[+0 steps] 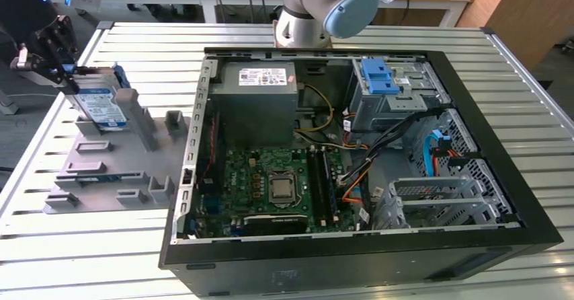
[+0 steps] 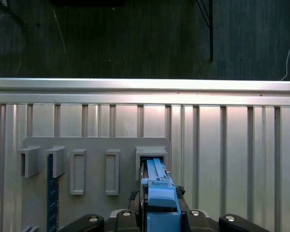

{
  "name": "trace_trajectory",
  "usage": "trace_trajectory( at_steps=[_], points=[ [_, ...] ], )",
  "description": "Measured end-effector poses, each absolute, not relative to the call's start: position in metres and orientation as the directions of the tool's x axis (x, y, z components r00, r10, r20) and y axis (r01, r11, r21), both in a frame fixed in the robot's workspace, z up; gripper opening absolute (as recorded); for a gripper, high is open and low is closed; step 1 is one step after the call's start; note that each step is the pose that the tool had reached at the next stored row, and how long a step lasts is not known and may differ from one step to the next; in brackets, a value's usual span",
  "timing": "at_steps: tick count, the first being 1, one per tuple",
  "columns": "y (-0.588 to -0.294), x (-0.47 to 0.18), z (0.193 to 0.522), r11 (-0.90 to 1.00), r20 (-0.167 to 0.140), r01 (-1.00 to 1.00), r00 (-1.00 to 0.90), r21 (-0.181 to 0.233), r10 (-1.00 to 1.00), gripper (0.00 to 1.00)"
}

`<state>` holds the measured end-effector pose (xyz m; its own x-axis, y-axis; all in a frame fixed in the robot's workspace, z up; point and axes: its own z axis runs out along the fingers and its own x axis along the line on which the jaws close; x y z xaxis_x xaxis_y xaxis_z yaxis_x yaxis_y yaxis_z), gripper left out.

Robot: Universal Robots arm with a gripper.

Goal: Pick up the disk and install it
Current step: 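Pick up the disk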

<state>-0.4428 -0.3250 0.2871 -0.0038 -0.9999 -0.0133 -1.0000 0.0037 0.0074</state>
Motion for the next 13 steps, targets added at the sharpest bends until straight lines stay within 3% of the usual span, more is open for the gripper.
trace_trajectory(
  at_steps=[6, 8, 13],
  points=[
    [-0.325, -0.4428, 0.287, 0.004, -0.014, -1.0, -0.004, 0.007, -1.0, 0.37],
    [-0.3251, -0.4428, 0.287, 0.004, -0.013, -1.0, -0.004, 0.007, -1.0, 0.44],
    [-0.3252, -0.4428, 0.2871, 0.004, -0.013, -1.0, -0.004, 0.008, -1.0, 0.44]
  ],
)
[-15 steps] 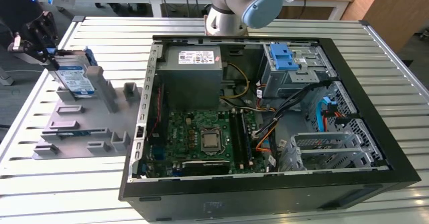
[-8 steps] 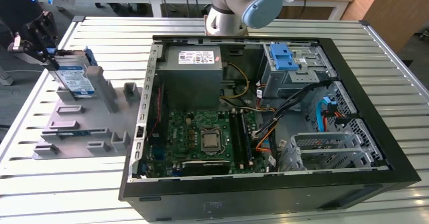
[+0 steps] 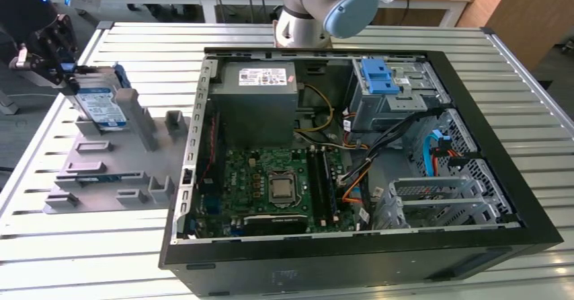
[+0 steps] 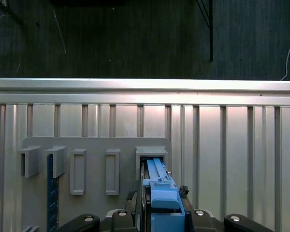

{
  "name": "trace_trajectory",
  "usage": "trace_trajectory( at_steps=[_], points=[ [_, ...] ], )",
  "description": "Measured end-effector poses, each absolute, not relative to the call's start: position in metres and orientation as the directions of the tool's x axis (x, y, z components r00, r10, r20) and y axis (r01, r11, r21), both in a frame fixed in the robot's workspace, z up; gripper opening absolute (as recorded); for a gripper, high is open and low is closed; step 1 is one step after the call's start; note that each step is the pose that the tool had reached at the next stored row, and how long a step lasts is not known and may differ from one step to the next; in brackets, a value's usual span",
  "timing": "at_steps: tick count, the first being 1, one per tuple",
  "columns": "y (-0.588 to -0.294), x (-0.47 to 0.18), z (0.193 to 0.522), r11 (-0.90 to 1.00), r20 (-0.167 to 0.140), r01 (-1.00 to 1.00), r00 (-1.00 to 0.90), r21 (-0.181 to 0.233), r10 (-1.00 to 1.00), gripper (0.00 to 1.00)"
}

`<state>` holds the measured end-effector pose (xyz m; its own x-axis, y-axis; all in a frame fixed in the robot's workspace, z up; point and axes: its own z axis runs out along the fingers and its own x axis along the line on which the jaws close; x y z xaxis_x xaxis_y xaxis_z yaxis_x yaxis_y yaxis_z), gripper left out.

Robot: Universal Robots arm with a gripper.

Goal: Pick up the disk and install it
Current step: 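Pick up the disk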

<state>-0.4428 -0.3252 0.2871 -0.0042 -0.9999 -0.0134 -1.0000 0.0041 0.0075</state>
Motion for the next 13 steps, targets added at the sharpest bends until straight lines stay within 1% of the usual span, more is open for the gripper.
trace_trajectory(
  at_steps=[3, 4, 13],
  points=[
    [-0.3252, -0.4429, 0.2871, 0.004, -0.013, -1.0, -0.004, 0.008, -1.0, 0.43],
    [-0.3252, -0.4429, 0.2871, 0.004, -0.013, -1.0, -0.004, 0.008, -1.0, 0.36],
    [-0.3253, -0.4429, 0.2871, 0.005, -0.013, -1.0, -0.005, 0.007, -1.0, 0.36]
  ],
)
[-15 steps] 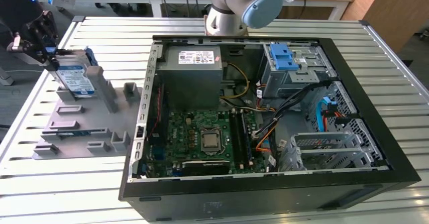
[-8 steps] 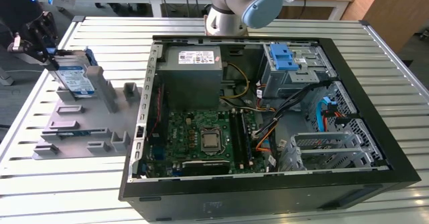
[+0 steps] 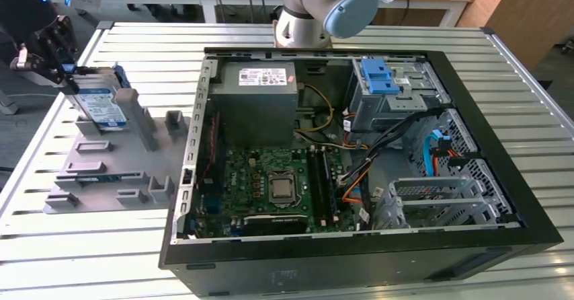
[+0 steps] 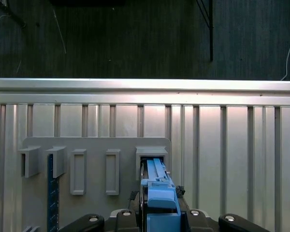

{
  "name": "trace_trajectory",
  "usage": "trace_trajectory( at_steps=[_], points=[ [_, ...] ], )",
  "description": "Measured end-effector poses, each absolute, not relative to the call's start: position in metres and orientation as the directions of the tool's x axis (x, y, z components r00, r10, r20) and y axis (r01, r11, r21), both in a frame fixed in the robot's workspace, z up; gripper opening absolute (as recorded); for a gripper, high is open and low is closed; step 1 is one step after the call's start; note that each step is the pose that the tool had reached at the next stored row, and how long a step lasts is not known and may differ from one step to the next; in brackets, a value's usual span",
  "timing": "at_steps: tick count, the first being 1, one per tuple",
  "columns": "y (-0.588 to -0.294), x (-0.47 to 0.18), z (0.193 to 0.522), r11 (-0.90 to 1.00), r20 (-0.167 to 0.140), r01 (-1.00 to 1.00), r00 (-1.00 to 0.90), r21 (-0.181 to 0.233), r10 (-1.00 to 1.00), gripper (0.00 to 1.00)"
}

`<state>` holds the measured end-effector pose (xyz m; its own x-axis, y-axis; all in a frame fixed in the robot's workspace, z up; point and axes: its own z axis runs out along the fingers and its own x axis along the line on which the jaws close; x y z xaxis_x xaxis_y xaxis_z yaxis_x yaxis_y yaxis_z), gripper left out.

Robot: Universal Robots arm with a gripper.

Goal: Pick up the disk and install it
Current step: 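Pick up the disk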

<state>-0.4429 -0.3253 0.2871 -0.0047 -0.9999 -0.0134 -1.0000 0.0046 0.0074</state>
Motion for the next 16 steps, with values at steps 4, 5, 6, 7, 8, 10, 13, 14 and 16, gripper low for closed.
trace_trajectory(
  at_steps=[4, 5, 6, 7, 8, 10, 13, 14, 16],
  points=[
    [-0.325, -0.443, 0.289, 0.005, -0.013, -1.0, -0.005, 0.007, -1.0, 0.36],
    [-0.325, -0.443, 0.29, 0.005, -0.014, -1.0, -0.005, 0.007, -1.0, 0.36],
    [-0.325, -0.443, 0.29, 0.005, -0.013, -1.0, -0.005, 0.007, -1.0, 0.36],
    [-0.325, -0.443, 0.291, 0.005, -0.013, -1.0, -0.005, 0.008, -1.0, 0.36],
    [-0.325, -0.443, 0.292, 0.005, -0.013, -1.0, -0.005, 0.007, -1.0, 0.36],
    [-0.325, -0.443, 0.294, 0.005, -0.013, -1.0, -0.005, 0.007, -1.0, 0.36],
    [-0.325, -0.443, 0.297, 0.005, -0.013, -1.0, -0.005, 0.007, -1.0, 0.36],
    [-0.325, -0.443, 0.297, 0.005, -0.013, -1.0, -0.005, 0.007, -1.0, 0.36],
    [-0.325, -0.443, 0.299, 0.005, -0.013, -1.0, -0.005, 0.008, -1.0, 0.36]
  ],
)
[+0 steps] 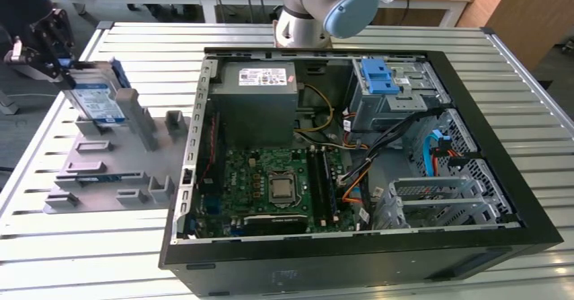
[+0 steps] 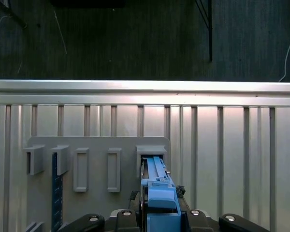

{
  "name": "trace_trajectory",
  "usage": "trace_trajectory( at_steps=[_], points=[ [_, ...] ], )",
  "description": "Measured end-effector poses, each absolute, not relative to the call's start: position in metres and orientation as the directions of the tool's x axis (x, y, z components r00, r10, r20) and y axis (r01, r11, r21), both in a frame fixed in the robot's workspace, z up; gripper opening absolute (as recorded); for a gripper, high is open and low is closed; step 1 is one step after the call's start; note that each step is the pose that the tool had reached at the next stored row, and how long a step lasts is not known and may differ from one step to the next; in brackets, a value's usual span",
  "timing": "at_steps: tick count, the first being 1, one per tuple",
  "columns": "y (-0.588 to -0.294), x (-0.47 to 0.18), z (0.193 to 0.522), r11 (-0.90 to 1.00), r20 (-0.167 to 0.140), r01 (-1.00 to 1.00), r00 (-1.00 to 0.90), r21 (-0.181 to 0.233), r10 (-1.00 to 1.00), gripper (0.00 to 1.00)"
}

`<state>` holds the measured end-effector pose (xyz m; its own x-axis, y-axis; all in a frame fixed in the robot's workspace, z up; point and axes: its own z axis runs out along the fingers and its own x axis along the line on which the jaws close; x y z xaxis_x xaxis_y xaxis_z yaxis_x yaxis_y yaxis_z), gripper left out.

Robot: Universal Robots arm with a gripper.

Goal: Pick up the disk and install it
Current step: 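Pick up the disk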

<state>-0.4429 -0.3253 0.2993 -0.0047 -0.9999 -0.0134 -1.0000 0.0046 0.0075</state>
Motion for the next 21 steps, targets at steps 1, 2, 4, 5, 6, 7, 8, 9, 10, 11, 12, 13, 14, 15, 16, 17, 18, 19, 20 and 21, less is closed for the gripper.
trace_trajectory(
  at_steps=[1, 2, 4, 5, 6, 7, 8, 9, 10, 11, 12, 13, 14, 15, 16, 17, 18, 19, 20, 21],
  points=[
    [-0.325, -0.443, 0.3, 0.005, -0.013, -1.0, -0.005, 0.007, -1.0, 0.36],
    [-0.325, -0.443, 0.301, 0.005, -0.013, -1.0, -0.005, 0.007, -1.0, 0.36],
    [-0.325, -0.443, 0.303, 0.005, -0.013, -1.0, -0.005, 0.007, -1.0, 0.36],
    [-0.325, -0.443, 0.305, 0.005, -0.013, -1.0, -0.005, 0.007, -1.0, 0.36],
    [-0.325, -0.443, 0.306, 0.005, -0.013, -1.0, -0.005, 0.007, -1.0, 0.36],
    [-0.325, -0.443, 0.307, 0.005, -0.013, -1.0, -0.005, 0.007, -1.0, 0.36],
    [-0.325, -0.443, 0.308, 0.005, -0.013, -1.0, -0.005, 0.008, -1.0, 0.36],
    [-0.325, -0.443, 0.31, 0.005, -0.013, -1.0, -0.005, 0.007, -1.0, 0.36],
    [-0.325, -0.443, 0.311, 0.005, -0.013, -1.0, -0.005, 0.007, -1.0, 0.36],
    [-0.325, -0.443, 0.312, 0.005, -0.013, -1.0, -0.005, 0.008, -1.0, 0.36],
    [-0.325, -0.443, 0.313, 0.005, -0.013, -1.0, -0.005, 0.007, -1.0, 0.36],
    [-0.325, -0.443, 0.314, 0.005, -0.013, -1.0, -0.005, 0.007, -1.0, 0.36],
    [-0.325, -0.443, 0.315, 0.005, -0.013, -1.0, -0.005, 0.008, -1.0, 0.36],
    [-0.325, -0.443, 0.316, 0.005, -0.013, -1.0, -0.005, 0.008, -1.0, 0.36],
    [-0.325, -0.443, 0.316, 0.005, -0.013, -1.0, -0.005, 0.007, -1.0, 0.36],
    [-0.325, -0.443, 0.316, 0.005, -0.013, -1.0, -0.005, 0.007, -1.0, 0.36],
    [-0.325, -0.443, 0.317, 0.005, -0.013, -1.0, -0.005, 0.007, -1.0, 0.36],
    [-0.325, -0.443, 0.318, 0.005, -0.013, -1.0, -0.005, 0.007, -1.0, 0.36],
    [-0.325, -0.443, 0.319, 0.005, -0.013, -1.0, -0.005, 0.007, -1.0, 0.36],
    [-0.325, -0.443, 0.32, 0.005, -0.013, -1.0, -0.005, 0.008, -1.0, 0.36]
  ],
)
